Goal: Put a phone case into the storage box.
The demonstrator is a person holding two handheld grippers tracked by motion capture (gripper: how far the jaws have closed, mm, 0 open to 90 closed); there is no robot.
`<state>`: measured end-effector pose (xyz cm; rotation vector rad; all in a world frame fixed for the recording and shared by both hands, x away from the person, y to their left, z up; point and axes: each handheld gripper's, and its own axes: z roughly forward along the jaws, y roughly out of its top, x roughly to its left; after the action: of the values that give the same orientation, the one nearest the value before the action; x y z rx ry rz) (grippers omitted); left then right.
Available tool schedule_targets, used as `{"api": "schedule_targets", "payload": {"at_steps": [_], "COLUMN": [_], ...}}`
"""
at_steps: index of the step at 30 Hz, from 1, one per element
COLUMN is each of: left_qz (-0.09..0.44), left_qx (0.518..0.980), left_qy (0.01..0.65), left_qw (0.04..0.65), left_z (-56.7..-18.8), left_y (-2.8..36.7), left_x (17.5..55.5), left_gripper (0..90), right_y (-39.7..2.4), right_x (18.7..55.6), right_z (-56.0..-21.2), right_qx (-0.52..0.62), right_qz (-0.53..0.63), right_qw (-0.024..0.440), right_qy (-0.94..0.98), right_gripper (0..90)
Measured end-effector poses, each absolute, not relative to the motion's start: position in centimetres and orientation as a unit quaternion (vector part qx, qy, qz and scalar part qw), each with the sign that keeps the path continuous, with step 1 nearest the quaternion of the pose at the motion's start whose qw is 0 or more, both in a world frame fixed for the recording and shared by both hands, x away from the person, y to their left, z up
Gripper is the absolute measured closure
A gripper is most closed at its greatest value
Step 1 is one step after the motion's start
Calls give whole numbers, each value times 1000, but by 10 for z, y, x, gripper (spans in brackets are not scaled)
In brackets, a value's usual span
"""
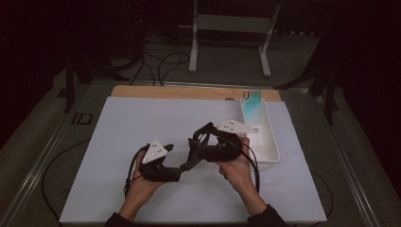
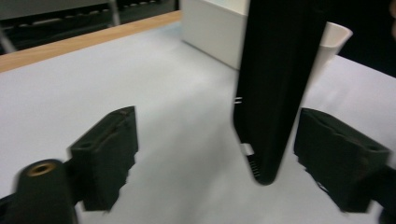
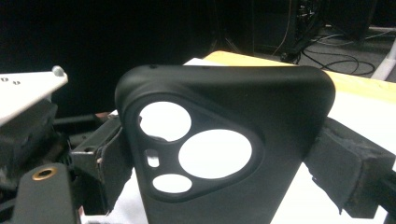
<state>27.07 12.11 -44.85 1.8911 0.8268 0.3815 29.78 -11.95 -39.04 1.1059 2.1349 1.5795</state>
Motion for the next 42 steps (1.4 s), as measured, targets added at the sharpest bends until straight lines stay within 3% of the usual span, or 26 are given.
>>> {"api": "schedule_targets", "payload": {"at_steps": [1,4,33,42], "left_qz": [158,163,251,273], "left_qx": [780,778,741,734], "left_qy": [343,343,394,395], "left_qw": [499,500,482,480], "left_z": [-448,-445,-481,-491], "left_y": [124,131,219,226], "left_x": [271,273,234,228], "left_gripper": [42,1,0,0], "right_y": [-120,-121,-138,-143], "right_x": [298,299,302,303], "right_z": [-391,-391,-387,-385], "right_qx": [383,383,386,390], "right_qz": [542,540,523,522], "right_qw": [133,136,163,169], "right_qy": [736,737,742,740], "right_gripper": [142,142,142,142]}}
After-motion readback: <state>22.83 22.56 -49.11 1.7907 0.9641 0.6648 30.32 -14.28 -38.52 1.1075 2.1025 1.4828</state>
